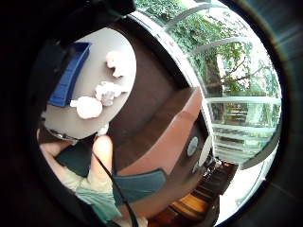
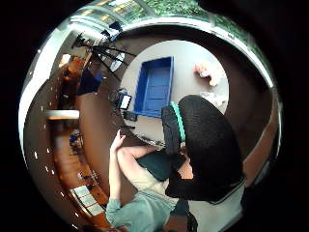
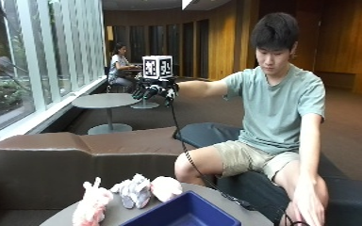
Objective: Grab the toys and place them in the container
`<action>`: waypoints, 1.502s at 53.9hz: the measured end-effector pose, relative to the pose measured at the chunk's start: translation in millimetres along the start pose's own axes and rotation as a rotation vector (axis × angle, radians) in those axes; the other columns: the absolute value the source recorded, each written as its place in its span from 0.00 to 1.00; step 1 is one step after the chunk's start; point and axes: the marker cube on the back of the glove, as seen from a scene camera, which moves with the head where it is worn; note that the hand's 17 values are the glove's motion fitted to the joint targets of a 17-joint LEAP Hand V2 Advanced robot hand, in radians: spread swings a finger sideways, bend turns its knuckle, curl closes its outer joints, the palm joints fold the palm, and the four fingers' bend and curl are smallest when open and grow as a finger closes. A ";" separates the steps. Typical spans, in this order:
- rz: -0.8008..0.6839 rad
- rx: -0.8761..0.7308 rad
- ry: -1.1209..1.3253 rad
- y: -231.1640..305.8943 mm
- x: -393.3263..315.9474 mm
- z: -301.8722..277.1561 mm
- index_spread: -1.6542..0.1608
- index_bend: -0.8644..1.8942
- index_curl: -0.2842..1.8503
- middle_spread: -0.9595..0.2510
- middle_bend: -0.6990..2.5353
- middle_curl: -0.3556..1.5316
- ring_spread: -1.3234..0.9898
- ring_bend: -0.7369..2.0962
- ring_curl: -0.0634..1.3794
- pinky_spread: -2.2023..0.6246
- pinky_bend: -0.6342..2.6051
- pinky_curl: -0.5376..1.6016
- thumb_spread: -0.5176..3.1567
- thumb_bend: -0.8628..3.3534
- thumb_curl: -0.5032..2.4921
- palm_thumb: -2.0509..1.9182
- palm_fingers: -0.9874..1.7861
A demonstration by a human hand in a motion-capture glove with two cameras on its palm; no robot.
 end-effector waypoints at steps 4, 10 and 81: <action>0.007 0.000 0.003 -5.2 -0.8 -4.2 0.82 0.35 0.15 0.72 0.26 0.21 0.56 0.36 0.09 0.78 0.38 0.32 0.34 0.21 0.17 0.53 0.37; 0.016 0.017 0.001 -7.4 1.5 -12.0 0.80 0.36 0.17 0.70 0.27 0.23 0.55 0.38 0.11 0.78 0.40 0.35 0.43 0.21 0.19 0.52 0.35; -0.090 -0.218 -0.046 -28.6 -54.3 191.7 0.79 0.33 0.20 0.75 0.26 0.32 0.56 0.42 0.22 0.78 0.47 0.42 0.50 0.20 0.26 0.51 0.27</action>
